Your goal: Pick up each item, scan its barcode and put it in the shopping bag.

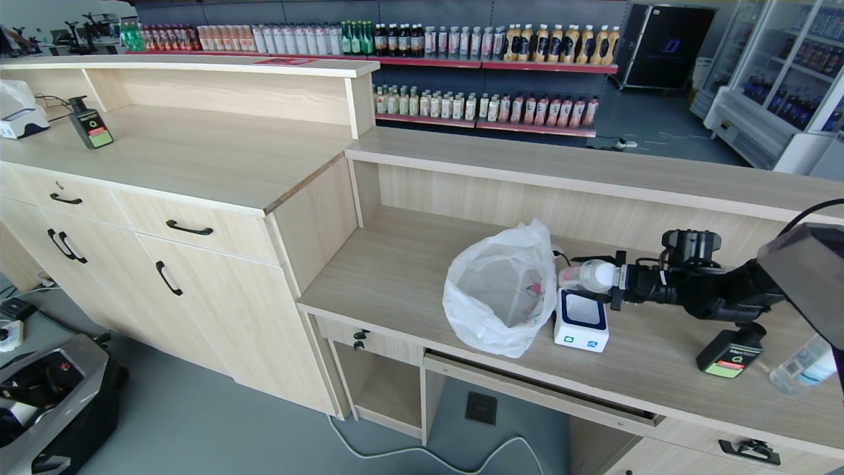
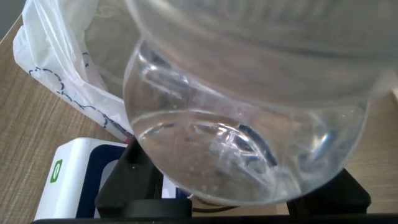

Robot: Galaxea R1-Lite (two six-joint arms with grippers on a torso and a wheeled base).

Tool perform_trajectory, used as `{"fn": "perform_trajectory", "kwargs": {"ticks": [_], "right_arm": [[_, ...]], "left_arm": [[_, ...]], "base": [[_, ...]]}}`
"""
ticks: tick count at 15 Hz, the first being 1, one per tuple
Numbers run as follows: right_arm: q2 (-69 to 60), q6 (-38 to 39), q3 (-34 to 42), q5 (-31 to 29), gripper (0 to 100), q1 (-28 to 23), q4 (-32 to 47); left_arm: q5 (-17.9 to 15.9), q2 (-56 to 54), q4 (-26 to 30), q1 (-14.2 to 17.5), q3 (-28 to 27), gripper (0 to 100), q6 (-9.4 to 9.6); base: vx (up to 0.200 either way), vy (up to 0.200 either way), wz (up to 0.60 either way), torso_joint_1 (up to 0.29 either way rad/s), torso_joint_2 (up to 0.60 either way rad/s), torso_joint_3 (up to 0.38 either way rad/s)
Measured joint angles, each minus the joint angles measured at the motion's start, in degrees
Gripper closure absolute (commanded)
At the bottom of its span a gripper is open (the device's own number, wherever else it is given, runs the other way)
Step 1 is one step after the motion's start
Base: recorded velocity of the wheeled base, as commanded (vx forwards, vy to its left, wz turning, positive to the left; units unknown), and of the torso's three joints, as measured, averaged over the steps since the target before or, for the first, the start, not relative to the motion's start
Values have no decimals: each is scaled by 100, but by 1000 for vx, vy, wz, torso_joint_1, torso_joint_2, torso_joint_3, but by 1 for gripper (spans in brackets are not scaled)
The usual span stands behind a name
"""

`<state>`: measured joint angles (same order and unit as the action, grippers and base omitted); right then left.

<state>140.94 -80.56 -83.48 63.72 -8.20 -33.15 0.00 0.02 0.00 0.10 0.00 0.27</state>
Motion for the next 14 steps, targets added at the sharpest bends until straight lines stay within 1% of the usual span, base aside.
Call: {"fn": "perform_trajectory", "kwargs": {"ticks": [14], "right_arm": [[52, -24, 46, -2, 100, -194, -163]], "left_arm": [[0, 0, 0, -2, 0, 0, 0]], "base": [[0, 0, 0, 0, 0, 0]]}}
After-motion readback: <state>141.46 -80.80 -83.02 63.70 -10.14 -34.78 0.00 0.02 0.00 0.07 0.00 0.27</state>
